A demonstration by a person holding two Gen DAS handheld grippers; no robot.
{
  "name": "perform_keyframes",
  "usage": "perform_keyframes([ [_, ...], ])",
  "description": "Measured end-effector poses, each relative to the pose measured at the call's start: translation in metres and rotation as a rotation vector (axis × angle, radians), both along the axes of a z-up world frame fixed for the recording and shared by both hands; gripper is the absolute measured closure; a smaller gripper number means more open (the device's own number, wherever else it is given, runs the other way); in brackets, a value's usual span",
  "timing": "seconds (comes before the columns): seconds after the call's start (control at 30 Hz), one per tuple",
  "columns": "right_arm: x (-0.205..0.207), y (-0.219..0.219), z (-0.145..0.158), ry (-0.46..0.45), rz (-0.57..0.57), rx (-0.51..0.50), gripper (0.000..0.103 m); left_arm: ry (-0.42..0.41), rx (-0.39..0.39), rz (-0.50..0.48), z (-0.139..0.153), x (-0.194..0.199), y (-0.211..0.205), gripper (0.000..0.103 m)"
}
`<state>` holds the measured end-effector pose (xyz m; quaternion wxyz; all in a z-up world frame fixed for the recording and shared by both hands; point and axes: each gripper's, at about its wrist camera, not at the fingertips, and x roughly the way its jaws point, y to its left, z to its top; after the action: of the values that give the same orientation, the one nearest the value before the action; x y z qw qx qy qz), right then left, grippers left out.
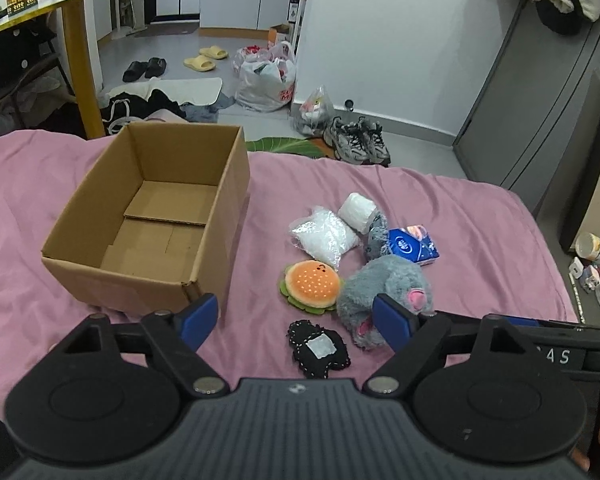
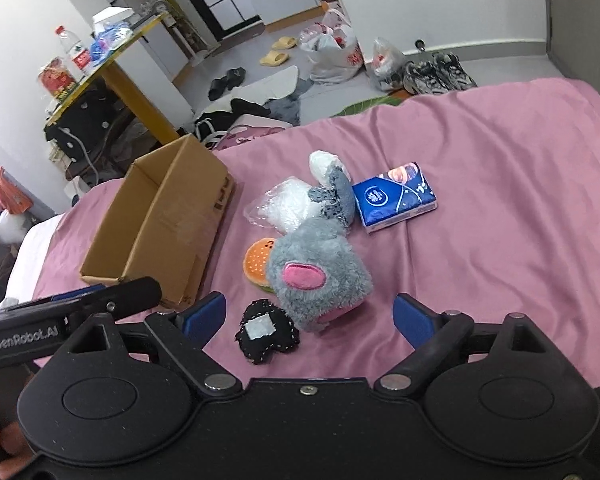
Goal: Organize soft objects
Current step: 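Move the left tool to the grey plush mouse and close on it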
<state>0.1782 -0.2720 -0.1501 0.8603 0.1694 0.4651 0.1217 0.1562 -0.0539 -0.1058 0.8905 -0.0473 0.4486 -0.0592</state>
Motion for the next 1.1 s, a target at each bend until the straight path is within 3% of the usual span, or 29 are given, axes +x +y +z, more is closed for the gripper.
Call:
perform_keyframes([
  [0.43,0.032,0.002,-0.025,0.049,-0.091,0.013,0.016,0.033,0.028,0.033,-0.015,0.030,0.004,0.019],
  [0.67,0.036,-0.016,-0.033,0.076,-0.165,0.084,0.035,0.049,0.048,-0.028,-0.023,0.042,-0.013,0.019],
  [0.8,0.037,-0.024,-0.035,0.081,-0.217,0.100,0.039,0.062,0.061,-0.054,-0.028,0.049,-0.024,0.019],
  [0.97,0.036,-0.047,-0.036,0.072,-0.362,0.125,0.047,0.079,0.080,-0.067,-0.035,0.057,-0.036,0.019],
  [1.1,0.035,-0.056,-0.041,0.070,-0.389,0.189,0.046,0.093,0.070,-0.089,-0.042,0.061,-0.048,0.029],
])
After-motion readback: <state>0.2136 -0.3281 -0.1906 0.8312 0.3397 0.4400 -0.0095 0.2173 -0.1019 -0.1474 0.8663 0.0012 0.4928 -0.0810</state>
